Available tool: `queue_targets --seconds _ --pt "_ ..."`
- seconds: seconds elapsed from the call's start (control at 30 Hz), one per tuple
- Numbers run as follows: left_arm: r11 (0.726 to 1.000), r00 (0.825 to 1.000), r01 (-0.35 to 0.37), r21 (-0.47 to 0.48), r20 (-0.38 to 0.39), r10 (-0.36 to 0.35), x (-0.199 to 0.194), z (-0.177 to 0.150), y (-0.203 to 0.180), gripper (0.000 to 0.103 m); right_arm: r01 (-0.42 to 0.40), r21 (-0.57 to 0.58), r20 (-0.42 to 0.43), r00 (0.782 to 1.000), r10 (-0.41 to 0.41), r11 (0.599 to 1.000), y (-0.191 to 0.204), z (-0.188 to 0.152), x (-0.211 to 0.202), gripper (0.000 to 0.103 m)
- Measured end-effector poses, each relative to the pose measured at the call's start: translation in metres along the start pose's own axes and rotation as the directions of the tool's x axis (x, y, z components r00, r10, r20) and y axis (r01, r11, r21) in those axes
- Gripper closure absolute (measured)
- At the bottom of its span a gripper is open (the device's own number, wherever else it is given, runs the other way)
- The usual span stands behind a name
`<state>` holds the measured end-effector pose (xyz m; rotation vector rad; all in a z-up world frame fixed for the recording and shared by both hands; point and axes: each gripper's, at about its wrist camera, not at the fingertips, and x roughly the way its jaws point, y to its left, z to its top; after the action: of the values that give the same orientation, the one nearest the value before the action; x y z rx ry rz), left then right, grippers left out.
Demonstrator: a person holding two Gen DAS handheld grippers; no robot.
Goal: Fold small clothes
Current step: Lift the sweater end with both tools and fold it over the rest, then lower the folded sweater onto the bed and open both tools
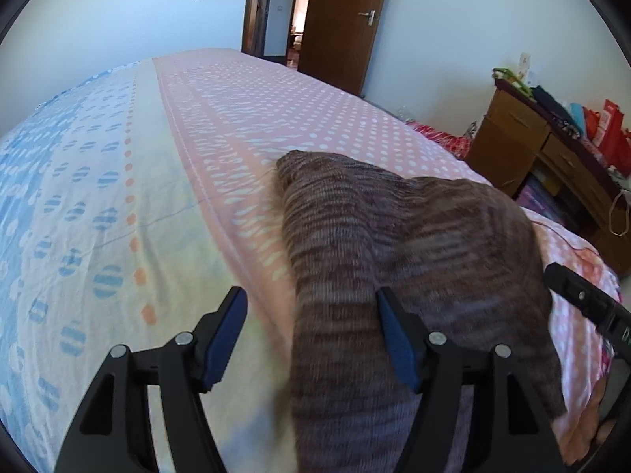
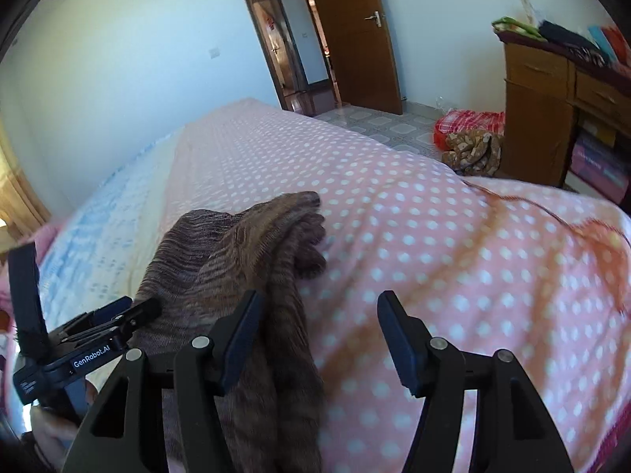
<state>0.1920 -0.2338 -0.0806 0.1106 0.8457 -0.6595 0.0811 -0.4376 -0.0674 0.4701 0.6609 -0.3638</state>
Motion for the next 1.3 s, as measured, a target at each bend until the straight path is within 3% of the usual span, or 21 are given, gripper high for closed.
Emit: queue_targets --seconds 0.1,0.23,0.4,0.47,0.5,0.6,0.7,0.8,0.93,1.07,1.17,1.23,1.3 --pt "0.997 0.998 0.063 -0.034 -0.007 -0.063 -0.013 -0.017 0.009 0.032 -0.064 0.011 -0.027 0.998 0.065 0.998 -0.002 -0.024 -0.020 0.040" --pt "0.984 0.986 0.146 -0.098 -0.069 -0.153 -0.014 -0.042 0.010 0.031 -0.071 -0.072 -0.118 0.991 0.062 0.995 0.016 -0.053 -0.006 0.040" --pt "0.993 0.991 0.114 -0.027 -0.066 -0.116 -0.013 -0.055 -0.005 0.029 -0.037 -0.106 -0.137 0.990 0.022 0.994 0.027 -0.060 -0.005 0.041" --pt "0.989 0.987 0.146 -0.035 -0.067 -0.148 -0.014 -0.055 -0.007 0.039 -0.039 -0.139 -0.157 0.987 0.017 0.989 0.034 -0.061 -0.004 0.072" --pt "0.984 0.982 0.173 -0.044 -0.072 -0.176 -0.013 -0.053 -0.008 0.059 -0.038 -0.146 -0.166 0.986 0.014 0.989 0.036 -0.062 -0.005 0.078" --pt "0.978 0.976 0.194 -0.072 -0.087 -0.200 -0.013 -0.048 -0.003 0.081 -0.097 -0.045 -0.211 0.974 0.085 0.994 0.030 -0.061 -0.008 0.087" --pt "0.966 0.966 0.237 -0.107 -0.084 -0.246 -0.022 -0.046 0.000 0.086 -0.178 0.073 -0.226 0.955 0.190 0.981 0.019 -0.058 -0.019 0.090" --pt "0.958 0.957 0.267 -0.099 -0.088 -0.276 -0.044 -0.046 -0.002 0.087 -0.227 0.113 -0.255 0.934 0.249 0.967 0.017 -0.060 -0.035 0.091" --pt "0.973 0.966 0.226 -0.048 -0.118 -0.230 -0.057 -0.057 -0.008 0.087 -0.213 0.121 -0.317 0.917 0.241 0.970 0.009 -0.080 -0.045 0.091" --pt "0.991 0.974 0.122 -0.059 -0.186 -0.131 -0.038 -0.078 0.000 0.076 -0.217 0.144 -0.300 0.920 0.252 0.965 -0.004 -0.090 -0.045 0.090" --pt "0.989 0.977 0.121 -0.089 -0.165 -0.135 -0.043 -0.082 0.005 0.073 -0.185 0.063 -0.310 0.931 0.196 0.981 0.001 -0.092 -0.051 0.085" --pt "0.996 0.985 0.068 -0.059 -0.156 -0.076 -0.048 -0.080 0.002 0.061 -0.162 0.012 -0.315 0.936 0.158 0.987 0.003 -0.095 -0.060 0.082" --pt "0.999 0.992 0.006 -0.037 -0.127 -0.011 -0.057 -0.078 -0.001 0.057 -0.126 -0.007 -0.299 0.947 0.118 0.992 0.001 -0.097 -0.073 0.079"
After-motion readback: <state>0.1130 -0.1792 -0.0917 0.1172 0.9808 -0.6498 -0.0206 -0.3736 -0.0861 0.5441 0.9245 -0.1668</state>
